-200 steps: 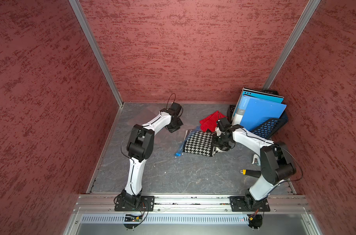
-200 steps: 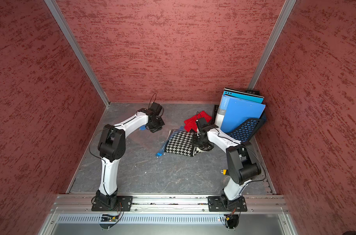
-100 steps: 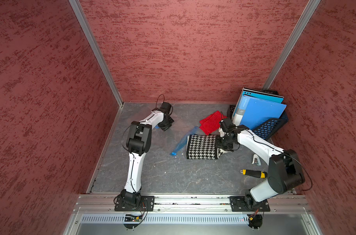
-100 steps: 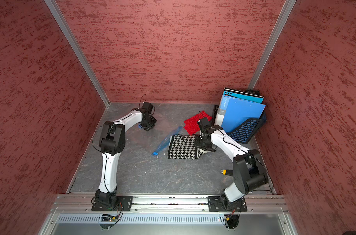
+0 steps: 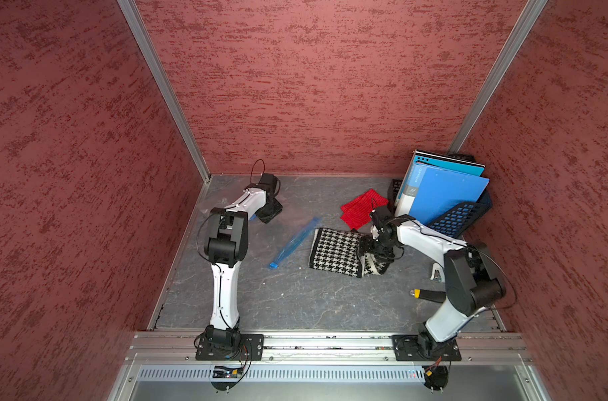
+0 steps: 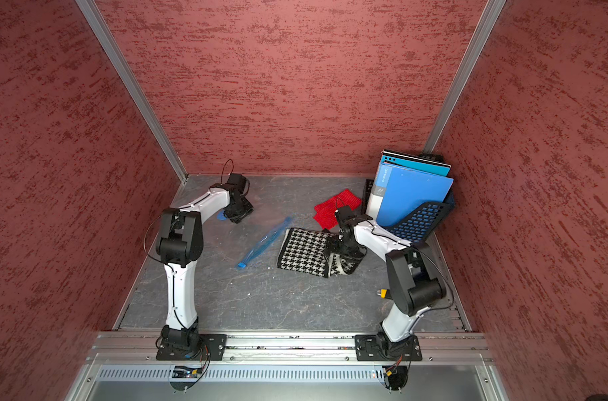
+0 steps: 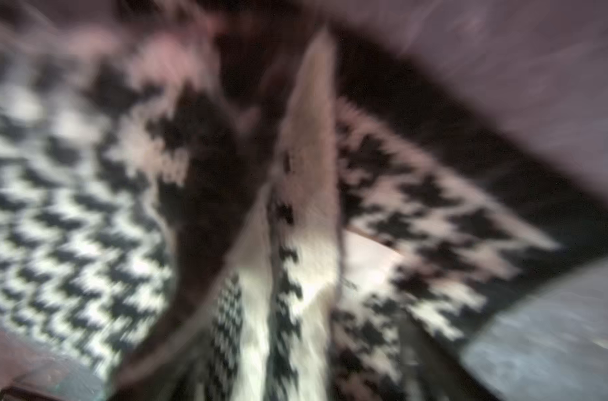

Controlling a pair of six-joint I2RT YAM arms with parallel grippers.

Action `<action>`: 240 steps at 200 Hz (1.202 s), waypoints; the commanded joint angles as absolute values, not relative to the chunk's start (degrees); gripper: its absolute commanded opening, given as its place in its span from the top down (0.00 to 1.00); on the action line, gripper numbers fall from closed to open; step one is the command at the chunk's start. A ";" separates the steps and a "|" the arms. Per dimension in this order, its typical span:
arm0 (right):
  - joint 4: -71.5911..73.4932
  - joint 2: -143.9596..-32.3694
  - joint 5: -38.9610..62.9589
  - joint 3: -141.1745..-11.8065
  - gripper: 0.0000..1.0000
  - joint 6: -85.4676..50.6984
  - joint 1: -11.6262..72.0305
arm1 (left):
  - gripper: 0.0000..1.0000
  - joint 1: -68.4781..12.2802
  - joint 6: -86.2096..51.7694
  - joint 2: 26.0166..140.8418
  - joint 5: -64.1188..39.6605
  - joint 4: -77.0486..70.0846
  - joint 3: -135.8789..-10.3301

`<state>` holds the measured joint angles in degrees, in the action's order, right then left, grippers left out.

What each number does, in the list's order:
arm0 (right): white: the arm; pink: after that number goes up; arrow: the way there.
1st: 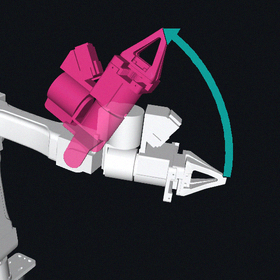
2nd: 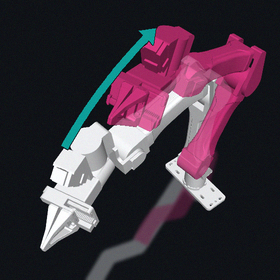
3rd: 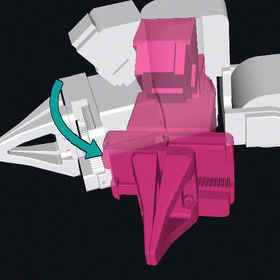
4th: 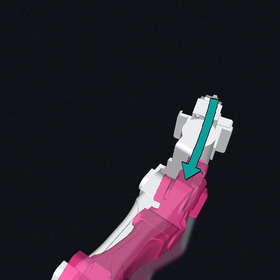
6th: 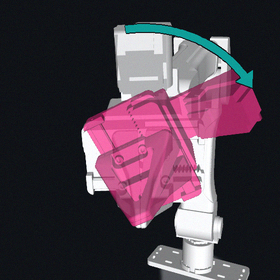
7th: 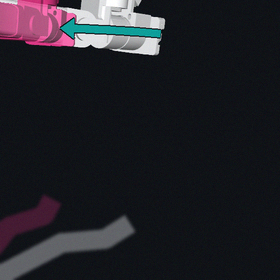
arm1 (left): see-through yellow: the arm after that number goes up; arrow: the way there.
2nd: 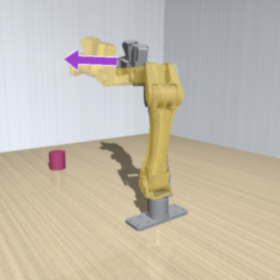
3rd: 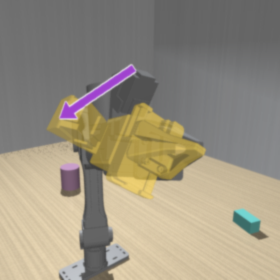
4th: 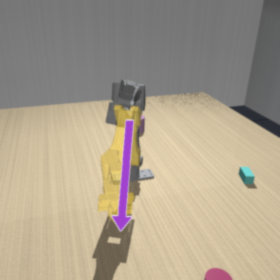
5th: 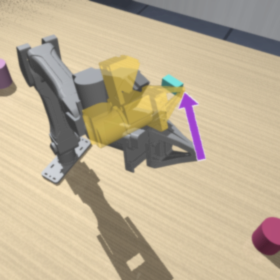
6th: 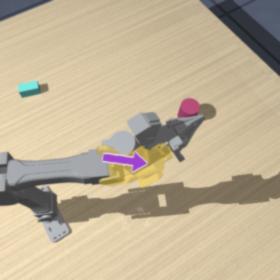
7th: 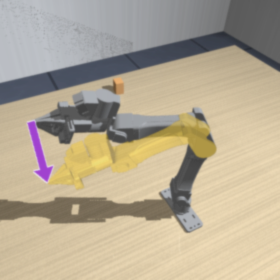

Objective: Take the scarf out of the vacuum bag
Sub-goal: Take out the scarf from the vacuum bag, then reset both arms

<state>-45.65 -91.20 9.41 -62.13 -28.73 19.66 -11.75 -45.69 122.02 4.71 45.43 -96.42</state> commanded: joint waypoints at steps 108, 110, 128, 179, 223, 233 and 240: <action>18.81 -73.56 -32.61 -37.45 0.01 15.12 17.10 | 0.00 -2.65 -5.32 77.02 1.28 18.64 -60.79; 17.82 -73.41 -32.02 -37.55 0.01 13.93 16.65 | 0.00 -2.64 -4.78 76.65 2.08 18.17 -60.15; 15.50 -73.85 -23.35 -36.29 0.01 4.74 12.14 | 0.00 -1.21 -3.21 74.28 3.32 12.19 -53.74; 38.23 -80.87 -13.98 -26.51 0.01 1.18 6.08 | 0.00 1.54 -2.34 73.93 0.24 -20.86 -32.43; 54.82 -87.50 -4.48 -19.76 0.01 -0.01 1.73 | 0.00 3.84 -0.07 86.30 -7.55 -38.42 -28.67; 57.27 -88.75 -0.59 -19.80 0.01 1.94 1.76 | 0.00 4.32 -0.37 85.80 -8.15 -40.05 -27.14; 54.78 -88.17 1.46 -20.45 0.01 2.83 1.76 | 0.00 4.00 -0.07 85.41 -7.74 -42.09 -25.61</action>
